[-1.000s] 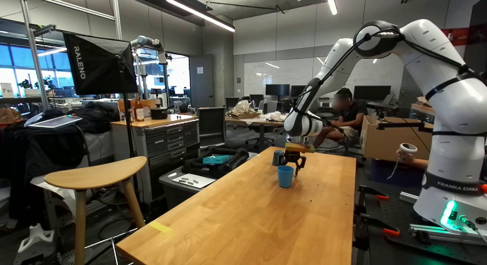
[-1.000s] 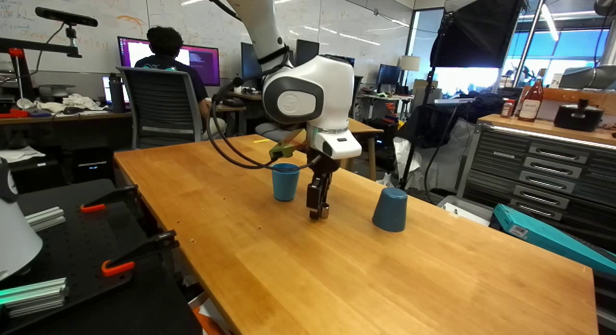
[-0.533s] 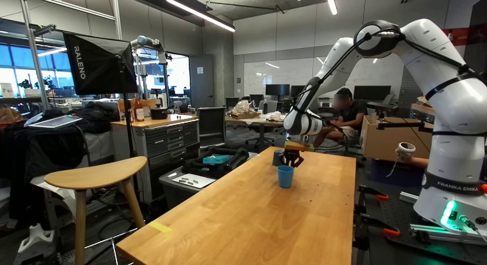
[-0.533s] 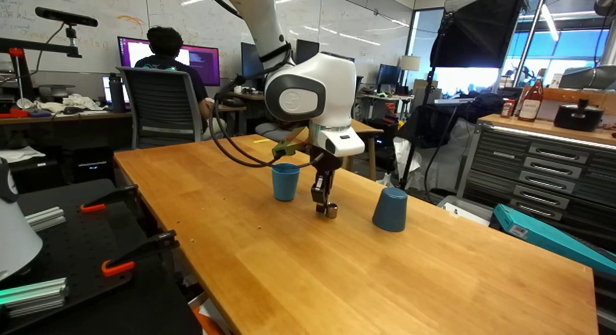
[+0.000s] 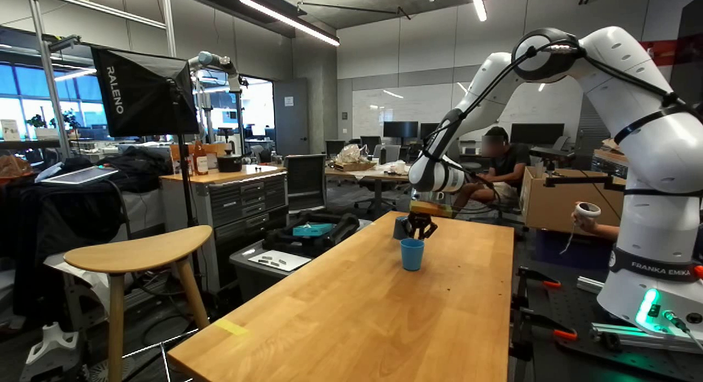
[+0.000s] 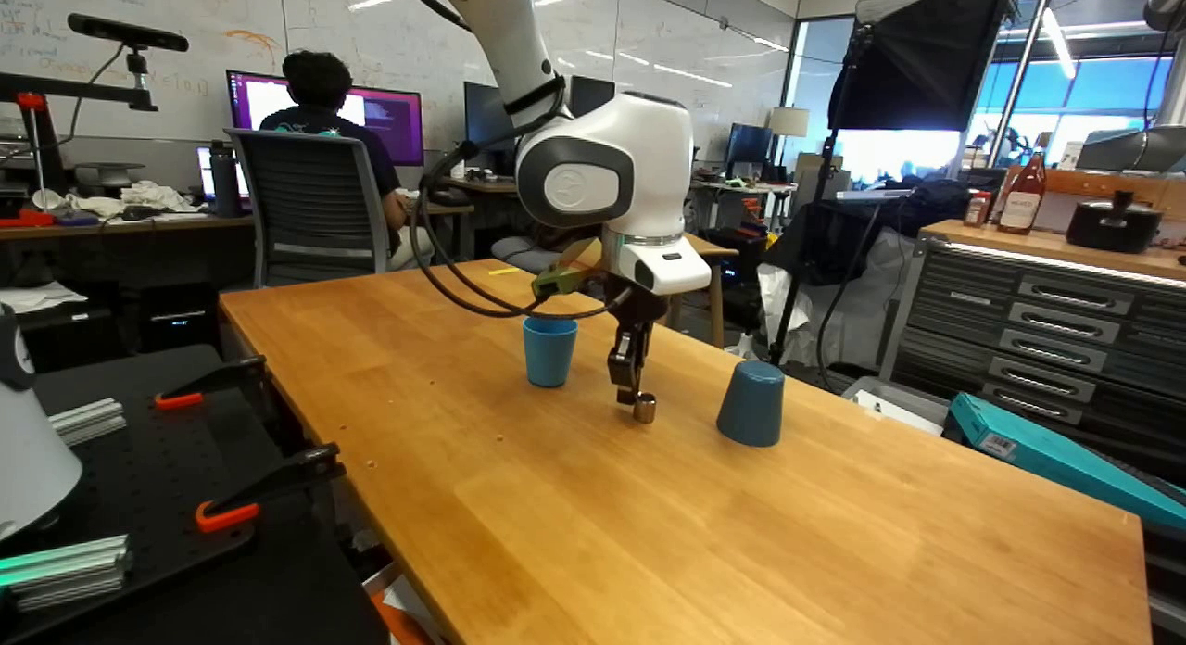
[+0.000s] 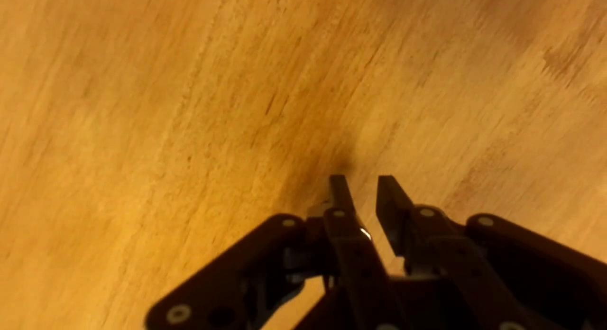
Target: Pick up the object on the table and put it inside the blue cup.
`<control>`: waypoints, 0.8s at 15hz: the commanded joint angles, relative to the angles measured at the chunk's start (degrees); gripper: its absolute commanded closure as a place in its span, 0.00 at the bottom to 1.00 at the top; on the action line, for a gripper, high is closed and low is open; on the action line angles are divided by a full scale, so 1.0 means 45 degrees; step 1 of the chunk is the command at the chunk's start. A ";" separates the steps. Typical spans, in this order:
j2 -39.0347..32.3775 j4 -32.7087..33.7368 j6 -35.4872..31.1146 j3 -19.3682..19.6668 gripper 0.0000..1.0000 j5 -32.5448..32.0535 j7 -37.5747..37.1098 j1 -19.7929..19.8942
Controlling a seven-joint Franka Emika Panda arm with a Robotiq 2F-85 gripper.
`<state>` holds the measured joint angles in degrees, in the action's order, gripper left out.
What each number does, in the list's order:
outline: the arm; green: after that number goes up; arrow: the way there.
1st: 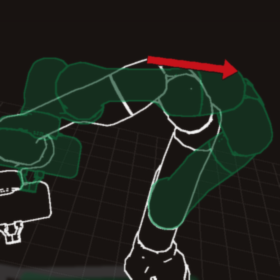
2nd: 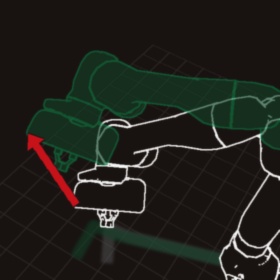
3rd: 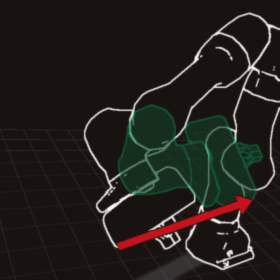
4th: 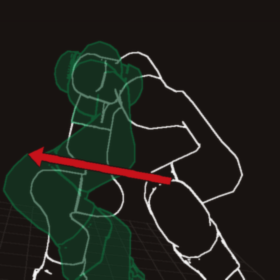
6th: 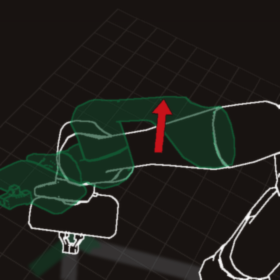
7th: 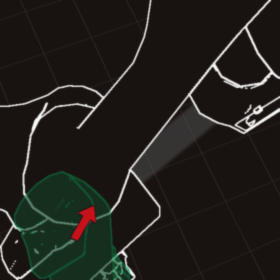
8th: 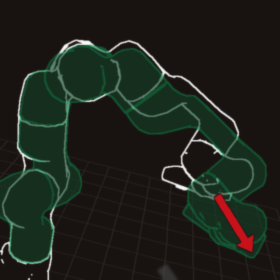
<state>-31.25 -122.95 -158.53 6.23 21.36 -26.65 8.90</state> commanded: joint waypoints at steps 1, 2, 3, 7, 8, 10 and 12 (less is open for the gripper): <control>0.0251 0.0084 0.0337 0.0105 0.43 0.0116 0.0279 0.0032; 0.0246 0.0108 0.0332 0.0086 0.37 0.0153 0.0296 0.0066; 0.0242 0.0127 0.0350 0.0089 0.28 0.0160 0.0300 0.0080; 0.0113 0.0300 0.0278 0.0112 0.01 0.0213 0.0280 0.0146; 0.0063 0.0358 0.0259 0.0125 0.00 0.0221 0.0267 0.0166; -0.0027 0.0467 0.0239 0.0129 0.00 0.0256 0.0254 0.0229; -0.0113 0.0545 0.0191 0.0163 0.00 0.0239 0.0232 0.0269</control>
<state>-31.22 -122.20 -158.54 6.62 21.36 -26.61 9.55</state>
